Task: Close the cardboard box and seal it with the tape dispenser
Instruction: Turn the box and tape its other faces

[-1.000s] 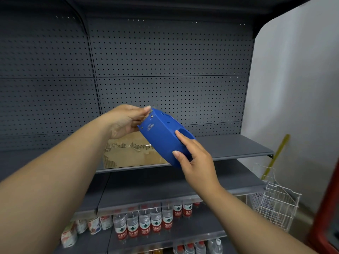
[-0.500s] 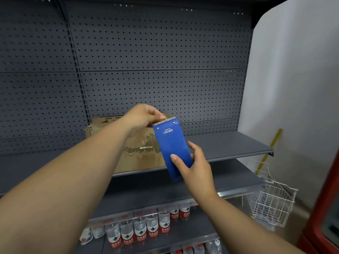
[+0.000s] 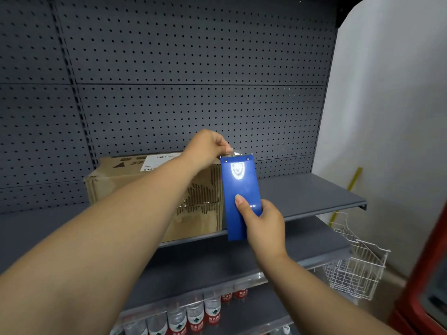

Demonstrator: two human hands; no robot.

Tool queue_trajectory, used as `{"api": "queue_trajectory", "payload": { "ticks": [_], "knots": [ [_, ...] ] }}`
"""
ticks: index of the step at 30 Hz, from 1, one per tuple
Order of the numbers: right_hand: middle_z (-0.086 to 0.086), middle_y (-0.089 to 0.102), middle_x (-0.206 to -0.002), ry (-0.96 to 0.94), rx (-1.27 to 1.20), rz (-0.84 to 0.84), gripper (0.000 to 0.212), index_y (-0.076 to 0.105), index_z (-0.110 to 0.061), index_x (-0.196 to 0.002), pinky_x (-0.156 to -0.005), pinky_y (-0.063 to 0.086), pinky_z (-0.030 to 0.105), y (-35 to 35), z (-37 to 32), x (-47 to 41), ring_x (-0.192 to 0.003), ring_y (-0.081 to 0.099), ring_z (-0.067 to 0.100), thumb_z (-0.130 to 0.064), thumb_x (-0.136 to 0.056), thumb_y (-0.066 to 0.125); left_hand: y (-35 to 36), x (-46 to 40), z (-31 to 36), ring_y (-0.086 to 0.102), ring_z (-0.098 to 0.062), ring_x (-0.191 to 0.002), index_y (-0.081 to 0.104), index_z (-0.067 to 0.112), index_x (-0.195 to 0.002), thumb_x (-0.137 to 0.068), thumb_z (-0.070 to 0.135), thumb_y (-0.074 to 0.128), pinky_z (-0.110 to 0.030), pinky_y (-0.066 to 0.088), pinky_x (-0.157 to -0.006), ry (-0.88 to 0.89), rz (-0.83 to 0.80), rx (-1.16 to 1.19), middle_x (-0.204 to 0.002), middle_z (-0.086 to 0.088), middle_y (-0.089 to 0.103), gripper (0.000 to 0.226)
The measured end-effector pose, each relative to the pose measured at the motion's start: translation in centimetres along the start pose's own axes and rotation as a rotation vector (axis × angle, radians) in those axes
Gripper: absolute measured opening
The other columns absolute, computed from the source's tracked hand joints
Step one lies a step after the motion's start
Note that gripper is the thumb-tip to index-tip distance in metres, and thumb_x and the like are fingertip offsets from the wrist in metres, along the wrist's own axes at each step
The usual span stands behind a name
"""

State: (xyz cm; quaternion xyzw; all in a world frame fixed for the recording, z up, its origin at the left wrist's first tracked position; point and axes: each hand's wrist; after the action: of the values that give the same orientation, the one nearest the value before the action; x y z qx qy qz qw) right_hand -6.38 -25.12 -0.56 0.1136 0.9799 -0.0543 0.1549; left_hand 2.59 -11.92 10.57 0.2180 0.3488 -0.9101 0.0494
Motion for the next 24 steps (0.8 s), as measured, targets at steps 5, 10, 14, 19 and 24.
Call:
{"api": "queue_trajectory", "payload": {
  "ticks": [5,10,14,19,24],
  "knots": [
    [0.012,0.068,-0.079,0.034,-0.015,0.027,0.043,0.061,-0.002,-0.077,-0.069,0.051,0.041,-0.2,0.9,-0.7,-0.075,0.065,0.027,-0.045,-0.080,0.066,1.4,-1.1,-1.2,0.055,-0.005,-0.059,0.062,0.009,-0.073,-0.087,0.009,0.063,-0.013,0.045,-0.058,-0.032,0.040,0.070,-0.064,0.003,0.061,0.013],
    [0.013,0.067,-0.076,0.041,-0.011,0.013,0.040,0.062,-0.003,-0.076,-0.066,0.051,0.039,0.0,1.8,-0.3,-0.071,0.063,0.026,-0.042,-0.079,0.068,0.5,-2.1,-2.1,0.054,0.006,-0.042,0.061,0.012,-0.067,-0.086,0.008,0.064,-0.014,0.047,-0.063,-0.064,0.044,0.082,-0.055,0.005,0.061,0.019],
    [0.016,0.066,-0.081,0.069,-0.006,-0.038,0.041,0.059,0.000,-0.079,-0.065,0.051,0.038,0.5,2.4,-0.3,-0.077,0.063,0.031,-0.041,-0.082,0.065,0.5,-2.0,-2.2,0.060,-0.008,-0.065,0.070,0.005,-0.084,-0.086,0.015,0.065,-0.024,0.045,-0.075,-0.030,-0.004,-0.163,-0.076,-0.005,0.068,0.011],
    [0.016,0.066,-0.088,0.108,0.001,-0.085,0.045,0.059,0.001,-0.086,-0.070,0.052,0.041,1.1,3.0,-0.5,-0.083,0.063,0.031,-0.043,-0.082,0.064,0.7,-1.9,-3.2,0.062,-0.015,-0.081,0.071,0.008,-0.088,-0.085,0.018,0.066,-0.024,0.044,-0.075,-0.033,0.010,-0.264,-0.089,-0.006,0.071,0.012],
    [0.014,0.065,-0.086,0.128,-0.006,-0.098,0.042,0.058,0.001,-0.084,-0.058,0.044,0.027,1.3,3.1,-0.8,-0.068,0.056,0.019,-0.040,-0.084,0.063,1.3,-1.9,-3.9,0.060,-0.013,-0.082,0.071,0.010,-0.088,-0.086,0.019,0.066,-0.022,0.039,-0.071,-0.016,0.057,-0.299,-0.092,-0.004,0.070,0.011]
  ]
}}
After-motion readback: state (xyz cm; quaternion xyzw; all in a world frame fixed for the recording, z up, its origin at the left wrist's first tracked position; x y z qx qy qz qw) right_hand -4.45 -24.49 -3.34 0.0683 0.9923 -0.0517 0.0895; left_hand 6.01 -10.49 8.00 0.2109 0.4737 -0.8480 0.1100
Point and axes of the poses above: each hand's wrist, its own x-axis away from the middle knuckle, its own y-axis out of the palm, z = x × y
